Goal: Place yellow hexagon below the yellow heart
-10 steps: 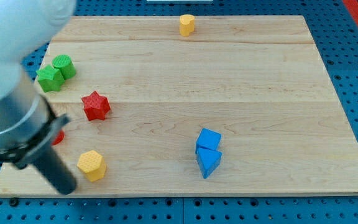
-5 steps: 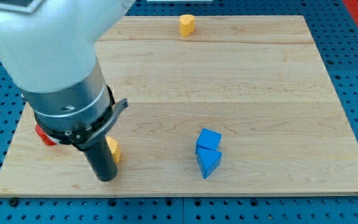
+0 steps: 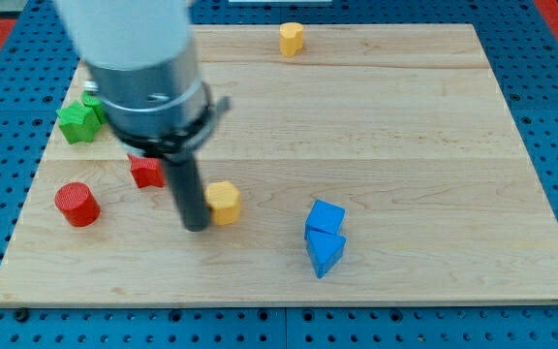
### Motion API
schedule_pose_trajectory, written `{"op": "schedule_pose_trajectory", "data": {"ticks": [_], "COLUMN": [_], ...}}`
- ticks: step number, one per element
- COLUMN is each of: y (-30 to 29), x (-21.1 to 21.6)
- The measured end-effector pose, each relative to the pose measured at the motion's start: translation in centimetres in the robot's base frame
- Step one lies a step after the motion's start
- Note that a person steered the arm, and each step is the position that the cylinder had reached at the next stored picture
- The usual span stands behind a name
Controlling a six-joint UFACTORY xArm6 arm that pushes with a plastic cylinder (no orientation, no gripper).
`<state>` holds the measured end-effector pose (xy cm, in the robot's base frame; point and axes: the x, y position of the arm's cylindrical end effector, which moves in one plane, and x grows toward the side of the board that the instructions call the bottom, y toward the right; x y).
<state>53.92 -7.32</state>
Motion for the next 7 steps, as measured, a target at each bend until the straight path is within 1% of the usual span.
{"op": "schedule_pose_trajectory", "data": {"ticks": [1, 2, 3, 4, 5, 6, 7], "y": [2.2, 4.9, 4.5, 2.8, -3.3, 2.6, 3.1], "x": [2.1, -1.3, -2.3, 0.3, -2.5, -3.7, -6.6]}}
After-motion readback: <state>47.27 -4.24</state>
